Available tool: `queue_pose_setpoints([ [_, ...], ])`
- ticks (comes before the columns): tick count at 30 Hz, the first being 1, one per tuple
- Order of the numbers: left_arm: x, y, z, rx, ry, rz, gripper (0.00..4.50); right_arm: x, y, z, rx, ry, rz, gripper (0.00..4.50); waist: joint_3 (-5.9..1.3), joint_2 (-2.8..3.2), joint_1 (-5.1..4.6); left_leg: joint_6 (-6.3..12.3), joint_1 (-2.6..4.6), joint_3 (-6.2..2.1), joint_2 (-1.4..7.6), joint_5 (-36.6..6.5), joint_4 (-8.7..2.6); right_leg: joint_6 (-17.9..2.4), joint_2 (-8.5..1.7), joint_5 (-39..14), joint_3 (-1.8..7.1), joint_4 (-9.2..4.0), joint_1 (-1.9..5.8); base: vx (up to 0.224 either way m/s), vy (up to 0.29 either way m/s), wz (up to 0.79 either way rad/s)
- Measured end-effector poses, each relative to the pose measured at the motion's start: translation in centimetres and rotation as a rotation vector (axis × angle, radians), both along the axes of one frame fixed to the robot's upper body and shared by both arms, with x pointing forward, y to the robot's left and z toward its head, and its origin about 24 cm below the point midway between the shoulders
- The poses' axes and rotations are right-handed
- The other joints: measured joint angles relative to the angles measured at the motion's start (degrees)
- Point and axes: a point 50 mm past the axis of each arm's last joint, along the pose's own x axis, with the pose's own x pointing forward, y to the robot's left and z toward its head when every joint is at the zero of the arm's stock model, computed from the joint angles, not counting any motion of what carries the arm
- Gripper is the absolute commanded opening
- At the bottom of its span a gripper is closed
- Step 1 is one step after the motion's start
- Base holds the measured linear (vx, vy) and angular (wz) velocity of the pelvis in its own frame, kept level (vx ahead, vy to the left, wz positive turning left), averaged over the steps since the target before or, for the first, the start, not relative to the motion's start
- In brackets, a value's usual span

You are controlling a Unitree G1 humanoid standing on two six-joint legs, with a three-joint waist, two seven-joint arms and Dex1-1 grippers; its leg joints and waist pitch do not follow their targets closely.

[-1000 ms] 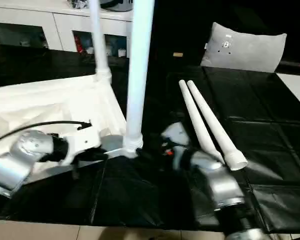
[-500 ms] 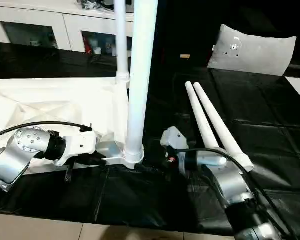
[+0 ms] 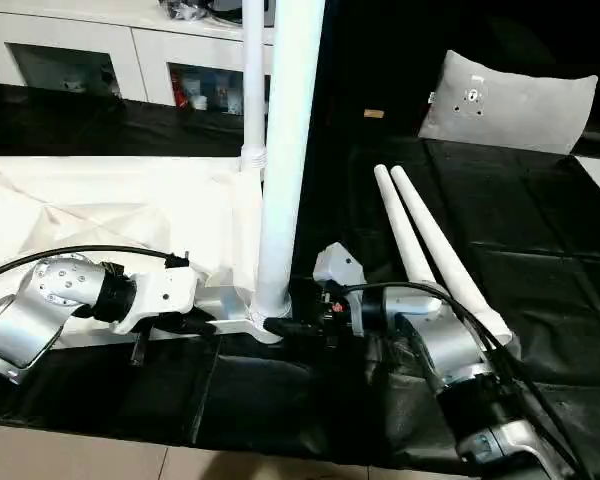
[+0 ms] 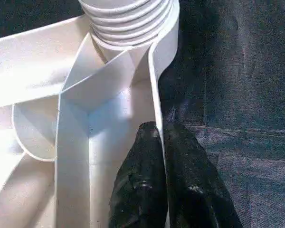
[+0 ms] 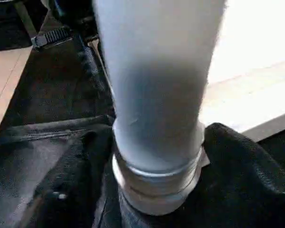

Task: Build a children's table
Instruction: Rotate leg to tighten

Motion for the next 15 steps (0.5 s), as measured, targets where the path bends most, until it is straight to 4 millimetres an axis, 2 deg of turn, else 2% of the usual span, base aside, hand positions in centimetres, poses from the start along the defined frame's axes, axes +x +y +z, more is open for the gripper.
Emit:
queue_pose_setpoints([
  [2, 0.00, 0.00, 0.01, 0.001, 0.000, 0.000, 0.00, 0.01, 0.07, -0.04, 0.003, -0.001, 0.001, 2.92, 0.00, 0.00, 0.00, 0.00, 0.00, 0.00, 0.00, 0.00, 0.00, 0.00, 0.00, 0.00, 0.00, 0.00, 0.00, 0.000, 0.000, 0.00],
  [6, 0.02, 0.01, 0.01, 0.006, -0.002, -0.001, 0.00, 0.10, 0.14, -0.12, 0.010, -0.001, 0.008, 2.75, 0.00, 0.00, -0.05, 0.00, 0.01, 0.00, 0.01, 0.00, 0.08, 0.00, 0.00, 0.00, 0.00, 0.07, 0.01, 0.000, 0.000, 0.00],
  [15, -0.01, 0.00, 0.02, 0.009, 0.000, -0.006, 0.00, 0.07, 0.10, -0.18, 0.015, 0.007, 0.013, 2.72, 0.00, 0.01, -0.06, 0.00, 0.02, 0.00, 0.01, 0.00, 0.09, 0.00, 0.00, 0.00, 0.00, 0.09, 0.01, 0.000, 0.000, 0.00],
])
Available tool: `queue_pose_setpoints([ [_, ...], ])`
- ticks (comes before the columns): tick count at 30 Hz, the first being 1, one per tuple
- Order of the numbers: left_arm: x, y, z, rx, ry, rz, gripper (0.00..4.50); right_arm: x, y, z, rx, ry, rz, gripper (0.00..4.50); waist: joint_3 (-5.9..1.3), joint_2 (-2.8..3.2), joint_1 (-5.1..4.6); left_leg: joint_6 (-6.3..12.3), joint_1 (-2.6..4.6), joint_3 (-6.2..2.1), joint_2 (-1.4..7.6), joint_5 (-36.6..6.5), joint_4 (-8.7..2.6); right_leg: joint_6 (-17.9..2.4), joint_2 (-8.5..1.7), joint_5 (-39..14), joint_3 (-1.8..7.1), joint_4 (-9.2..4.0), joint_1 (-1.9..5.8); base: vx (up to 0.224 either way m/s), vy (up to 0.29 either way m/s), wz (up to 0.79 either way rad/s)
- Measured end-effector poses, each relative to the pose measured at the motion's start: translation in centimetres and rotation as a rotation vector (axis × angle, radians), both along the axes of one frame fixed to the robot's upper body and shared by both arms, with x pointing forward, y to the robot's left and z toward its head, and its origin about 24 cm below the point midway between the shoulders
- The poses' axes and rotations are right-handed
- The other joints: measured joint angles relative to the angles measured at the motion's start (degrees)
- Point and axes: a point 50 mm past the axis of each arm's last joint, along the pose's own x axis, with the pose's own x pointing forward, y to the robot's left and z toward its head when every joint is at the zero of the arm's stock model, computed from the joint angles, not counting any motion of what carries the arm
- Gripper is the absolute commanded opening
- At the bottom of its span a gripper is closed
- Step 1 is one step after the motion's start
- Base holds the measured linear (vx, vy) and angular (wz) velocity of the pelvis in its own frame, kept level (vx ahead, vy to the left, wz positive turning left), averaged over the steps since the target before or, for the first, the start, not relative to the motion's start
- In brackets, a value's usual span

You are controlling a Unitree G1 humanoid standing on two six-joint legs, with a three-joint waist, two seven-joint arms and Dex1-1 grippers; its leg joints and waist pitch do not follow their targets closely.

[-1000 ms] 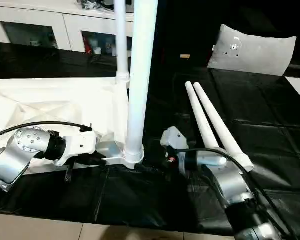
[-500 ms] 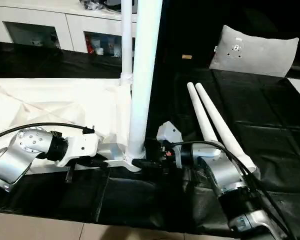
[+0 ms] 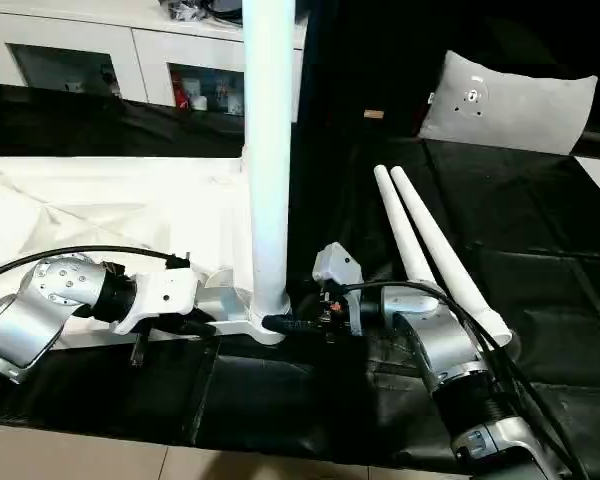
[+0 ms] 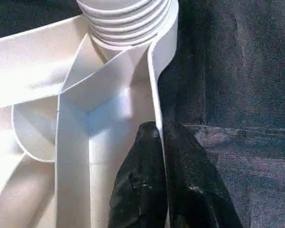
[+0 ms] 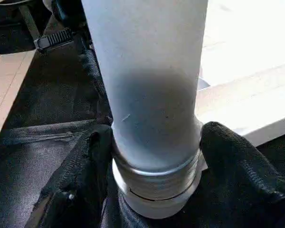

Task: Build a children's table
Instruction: Rotate leg to tighten

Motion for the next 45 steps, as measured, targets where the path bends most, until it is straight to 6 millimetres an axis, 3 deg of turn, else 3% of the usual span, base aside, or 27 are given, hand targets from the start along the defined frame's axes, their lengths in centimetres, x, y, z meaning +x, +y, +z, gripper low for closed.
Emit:
queue_pose_setpoints([
  [17, -0.4, 0.0, -0.3, -0.002, 0.024, -0.005, 0.00, -1.1, -0.2, -1.2, 0.049, 0.063, -0.039, 2.72, -0.22, 0.52, 0.12, 0.00, 0.23, 0.00, 0.00, -0.02, -0.03, 0.00, -0.01, -0.01, 0.00, -0.05, 0.23, 0.000, 0.000, 0.00],
  [22, -0.7, -0.3, -0.6, -0.042, 0.055, 0.068, 0.00, -1.7, 0.0, -1.6, 0.085, 0.090, -0.107, 2.72, -0.28, 0.86, 0.02, 0.01, 0.25, 0.01, -0.02, -0.03, -0.05, -0.01, -0.02, -0.01, 0.00, -0.10, 0.26, 0.000, 0.000, 0.00],
  [27, -0.6, -1.2, -1.4, -0.149, 0.091, 0.306, 0.00, -2.1, 0.9, -2.8, 0.161, 0.122, -0.364, 2.71, -0.48, 1.08, -0.52, 0.00, 0.40, 0.01, -0.04, -0.01, 0.23, 0.30, -0.08, -0.16, 0.02, -0.10, 0.47, 0.000, 0.000, 0.00],
  [35, -0.1, -5.4, -2.4, -0.278, 0.095, 0.562, 0.00, -0.4, 1.8, -3.1, 0.218, 0.123, -0.736, 2.64, -0.11, 0.59, -1.28, 0.00, 0.21, -0.02, -0.09, -0.02, 0.14, 0.40, -0.10, -0.22, -0.09, -0.70, 0.42, 0.000, 0.000, 0.00],
  [43, -0.1, -6.1, -1.9, -0.254, 0.037, 0.592, 0.00, 0.3, 2.7, -2.6, 0.256, 0.134, -0.813, 2.64, -0.05, 0.58, -2.27, 0.03, -0.38, -0.09, -0.09, 0.00, 0.06, 0.39, -0.08, -0.01, -0.11, -1.02, 0.16, 0.000, 0.000, 0.00],
  [44, -0.2, -6.0, -1.7, -0.248, 0.026, 0.585, 0.00, 0.3, 2.7, -2.6, 0.262, 0.134, -0.813, 3.20, -0.05, 0.58, -2.31, 0.03, -0.39, -0.09, -0.08, 0.00, 0.05, 0.37, -0.07, 0.09, -0.11, -0.99, 0.14, 0.000, 0.000, 0.00],
  [45, -0.1, -5.9, -1.6, -0.245, 0.019, 0.579, 0.00, 0.3, 2.6, -2.6, 0.267, 0.135, -0.811, 3.20, -0.06, 0.58, -2.30, 0.03, -0.38, -0.09, -0.06, 0.00, 0.04, 0.37, -0.05, 0.21, -0.11, -0.98, 0.13, 0.000, 0.000, 0.00],
])
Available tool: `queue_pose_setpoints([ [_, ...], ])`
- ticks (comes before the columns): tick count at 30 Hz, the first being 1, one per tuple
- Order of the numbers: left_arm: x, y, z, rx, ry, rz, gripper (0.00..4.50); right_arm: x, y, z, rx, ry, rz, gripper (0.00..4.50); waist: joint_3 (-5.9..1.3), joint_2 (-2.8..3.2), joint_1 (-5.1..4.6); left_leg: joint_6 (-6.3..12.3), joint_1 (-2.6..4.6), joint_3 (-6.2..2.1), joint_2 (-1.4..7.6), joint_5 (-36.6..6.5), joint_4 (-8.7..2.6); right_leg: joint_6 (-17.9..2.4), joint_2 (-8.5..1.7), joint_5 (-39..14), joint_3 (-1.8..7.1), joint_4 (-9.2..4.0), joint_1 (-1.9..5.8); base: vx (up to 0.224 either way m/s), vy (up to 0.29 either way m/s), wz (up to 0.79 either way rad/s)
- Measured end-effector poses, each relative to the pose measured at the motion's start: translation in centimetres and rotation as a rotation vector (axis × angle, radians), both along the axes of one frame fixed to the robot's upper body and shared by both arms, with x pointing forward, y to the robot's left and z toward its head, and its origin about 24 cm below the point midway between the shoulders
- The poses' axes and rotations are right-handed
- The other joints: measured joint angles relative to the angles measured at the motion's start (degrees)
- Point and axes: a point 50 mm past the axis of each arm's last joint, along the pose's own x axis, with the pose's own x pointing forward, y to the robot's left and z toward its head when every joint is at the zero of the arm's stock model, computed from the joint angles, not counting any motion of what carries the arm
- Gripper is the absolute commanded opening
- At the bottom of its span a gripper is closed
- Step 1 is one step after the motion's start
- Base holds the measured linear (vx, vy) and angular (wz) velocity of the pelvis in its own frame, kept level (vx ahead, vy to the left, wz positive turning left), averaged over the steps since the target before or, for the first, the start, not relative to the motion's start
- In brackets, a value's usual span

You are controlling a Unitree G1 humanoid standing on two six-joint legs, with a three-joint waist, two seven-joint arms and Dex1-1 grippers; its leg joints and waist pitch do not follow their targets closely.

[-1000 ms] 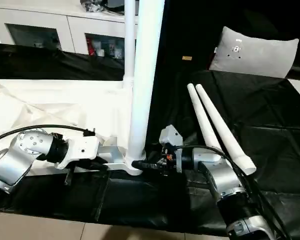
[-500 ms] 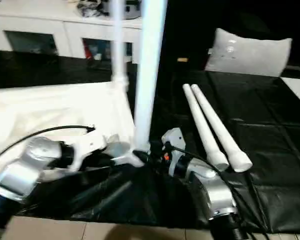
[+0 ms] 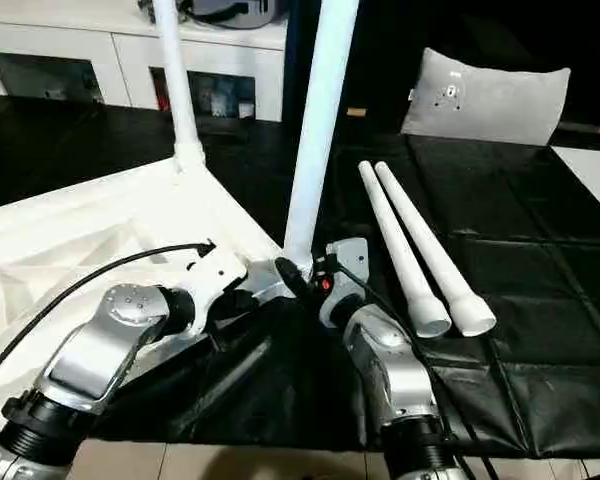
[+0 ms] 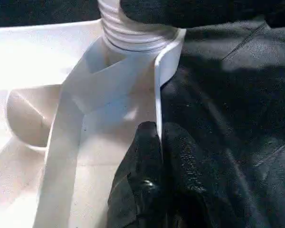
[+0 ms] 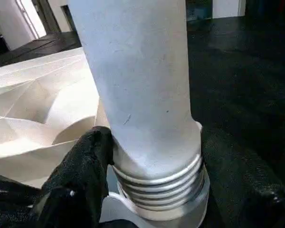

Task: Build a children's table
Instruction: Rotate leg to tighten

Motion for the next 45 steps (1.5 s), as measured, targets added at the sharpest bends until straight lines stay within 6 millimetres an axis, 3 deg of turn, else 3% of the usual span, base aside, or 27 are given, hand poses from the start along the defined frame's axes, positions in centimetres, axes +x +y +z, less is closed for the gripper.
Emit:
queue_pose_setpoints([
  [5, 0.0, 0.2, 0.3, 0.017, -0.027, -0.053, 0.00, -0.5, -1.0, -0.5, 0.024, 0.012, -0.001, 3.69, 0.05, 0.11, 0.38, 0.01, -0.22, 0.00, 0.04, 0.00, -0.32, -0.12, 0.04, 0.13, -0.02, -0.02, -0.18, 0.013, 0.000, 0.01],
  [9, 0.0, 0.8, 0.5, 0.034, -0.048, -0.096, 0.00, -2.2, -2.7, -1.5, -0.012, 0.000, 0.071, 3.84, 0.09, 0.17, 0.85, 0.12, -0.31, 0.04, 0.05, -0.05, -0.43, -0.14, 0.05, 0.01, -0.05, -0.07, -0.27, 0.000, 0.000, 0.00],
  [11, 0.1, 1.2, 0.6, 0.048, -0.057, -0.113, 0.00, -2.7, -3.1, -1.9, -0.018, 0.011, 0.111, 4.14, 0.16, 0.27, 0.84, 0.12, -0.33, 0.06, 0.05, -0.05, -0.42, -0.15, 0.04, 0.02, -0.04, -0.06, -0.31, 0.000, 0.000, 0.00],
  [15, 0.0, 2.1, 0.6, 0.074, -0.057, -0.186, 0.00, -2.9, -5.4, -0.6, -0.067, -0.044, 0.200, 4.45, 0.20, 0.33, 0.83, 0.16, -0.28, 0.08, 0.05, -0.02, -0.39, -0.15, 0.03, 0.03, -0.02, -0.03, -0.28, 0.000, 0.000, 0.00],
  [21, -0.4, 3.5, 0.8, 0.140, -0.053, -0.365, 0.00, -2.3, -7.3, 2.1, -0.174, -0.123, 0.426, 4.45, 0.17, 0.28, 1.08, 0.32, -0.22, 0.08, 0.06, 0.08, -0.37, -0.17, 0.03, 0.04, -0.03, 0.05, -0.23, 0.000, 0.000, 0.00],
  [24, -0.4, 3.9, 1.1, 0.166, -0.050, -0.440, 0.00, -2.0, -6.9, 2.8, -0.228, -0.138, 0.538, 4.45, 0.13, 0.22, 1.60, 0.62, -0.20, 0.08, 0.05, 0.27, -0.37, -0.18, 0.02, 0.04, -0.03, 0.07, -0.21, 0.000, 0.000, 0.00],
  [32, -0.5, 4.6, 1.4, 0.204, -0.029, -0.557, 0.00, -1.5, -5.3, 3.0, -0.329, -0.121, 0.738, 4.45, 0.11, 0.14, 1.82, 0.66, -0.22, 0.10, 0.03, 0.30, -0.33, -0.19, -0.03, 0.05, -0.03, 0.12, -0.21, 0.000, 0.000, 0.00],
  [45, -0.5, 4.6, 1.4, 0.210, -0.013, -0.612, 0.00, -1.1, -4.3, 2.5, -0.300, -0.075, 0.846, 3.31, 0.12, 0.09, 2.08, 0.68, -0.23, 0.11, 0.03, 0.32, 0.02, -0.20, -0.11, 0.05, 0.00, 0.46, -0.21, 0.000, 0.000, 0.00],
])
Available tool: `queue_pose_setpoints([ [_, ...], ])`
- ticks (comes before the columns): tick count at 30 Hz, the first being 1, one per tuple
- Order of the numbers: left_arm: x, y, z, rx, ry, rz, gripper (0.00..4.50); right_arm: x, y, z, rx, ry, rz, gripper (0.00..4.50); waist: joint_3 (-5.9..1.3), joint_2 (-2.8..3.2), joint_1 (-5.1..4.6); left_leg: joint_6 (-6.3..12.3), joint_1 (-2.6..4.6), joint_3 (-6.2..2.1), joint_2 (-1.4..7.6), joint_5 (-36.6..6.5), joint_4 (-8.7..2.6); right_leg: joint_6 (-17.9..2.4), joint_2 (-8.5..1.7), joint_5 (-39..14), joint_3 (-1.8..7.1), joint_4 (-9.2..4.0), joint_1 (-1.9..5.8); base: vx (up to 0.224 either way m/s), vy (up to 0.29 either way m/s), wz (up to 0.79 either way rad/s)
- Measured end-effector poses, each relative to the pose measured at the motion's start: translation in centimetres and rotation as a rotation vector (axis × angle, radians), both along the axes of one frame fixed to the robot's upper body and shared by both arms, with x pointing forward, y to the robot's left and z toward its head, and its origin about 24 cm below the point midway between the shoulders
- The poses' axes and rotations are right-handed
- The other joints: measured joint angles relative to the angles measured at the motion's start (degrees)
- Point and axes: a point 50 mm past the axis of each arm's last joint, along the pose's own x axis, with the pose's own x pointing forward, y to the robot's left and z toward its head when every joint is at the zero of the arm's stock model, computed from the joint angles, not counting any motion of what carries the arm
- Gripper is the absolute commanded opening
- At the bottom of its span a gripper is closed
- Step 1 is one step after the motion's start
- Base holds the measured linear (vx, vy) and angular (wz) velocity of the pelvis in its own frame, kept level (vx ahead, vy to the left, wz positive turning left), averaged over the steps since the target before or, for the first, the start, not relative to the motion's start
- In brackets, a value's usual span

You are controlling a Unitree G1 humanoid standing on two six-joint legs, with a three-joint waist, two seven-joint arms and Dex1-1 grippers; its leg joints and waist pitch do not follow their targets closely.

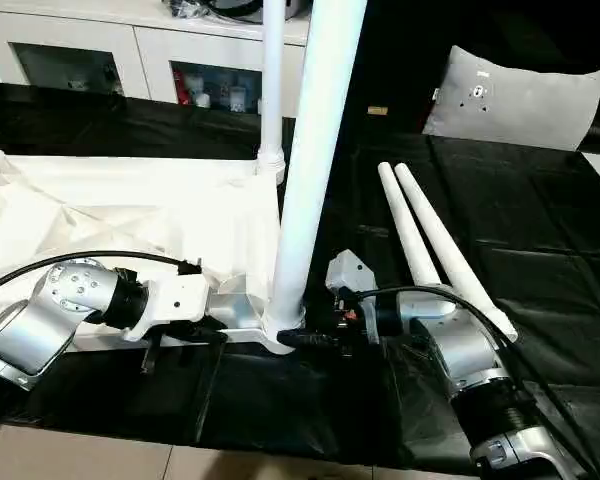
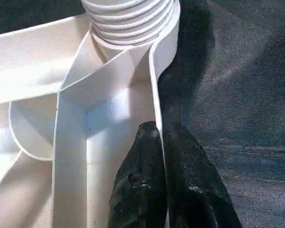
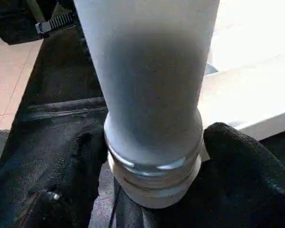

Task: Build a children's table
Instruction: Rotate leg to tighten

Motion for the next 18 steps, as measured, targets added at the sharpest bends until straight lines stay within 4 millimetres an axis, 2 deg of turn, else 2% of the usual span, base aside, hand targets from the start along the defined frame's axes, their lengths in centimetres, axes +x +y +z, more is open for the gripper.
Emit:
queue_pose_setpoints([
  [6, 0.0, 0.2, 0.0, 0.007, -0.001, 0.001, 0.00, 0.3, 0.3, -0.1, 0.007, 0.015, 0.014, 2.80, 0.02, -0.03, -0.17, -0.01, 0.06, 0.00, 0.02, 0.00, 0.07, -0.09, 0.00, -0.07, 0.01, 0.25, -0.06, 0.000, 0.000, 0.00],
  [13, 0.0, 0.2, 0.0, 0.008, 0.002, -0.002, 0.00, 0.3, 0.3, -0.2, 0.009, 0.022, 0.021, 2.75, 0.01, -0.05, -0.21, -0.02, 0.07, 0.00, 0.02, 0.00, 0.06, -0.10, 0.00, -0.08, 0.01, 0.27, -0.05, 0.000, 0.000, 0.00],
  [18, -0.4, -0.2, -0.3, -0.030, 0.037, 0.048, 0.00, -0.7, 0.1, -0.6, 0.032, 0.050, -0.016, 2.75, 0.00, -0.06, 0.11, 0.00, 0.12, 0.00, 0.01, 0.00, 0.03, -0.18, -0.01, -0.18, 0.01, 0.26, 0.01, 0.000, 0.000, 0.00],
])
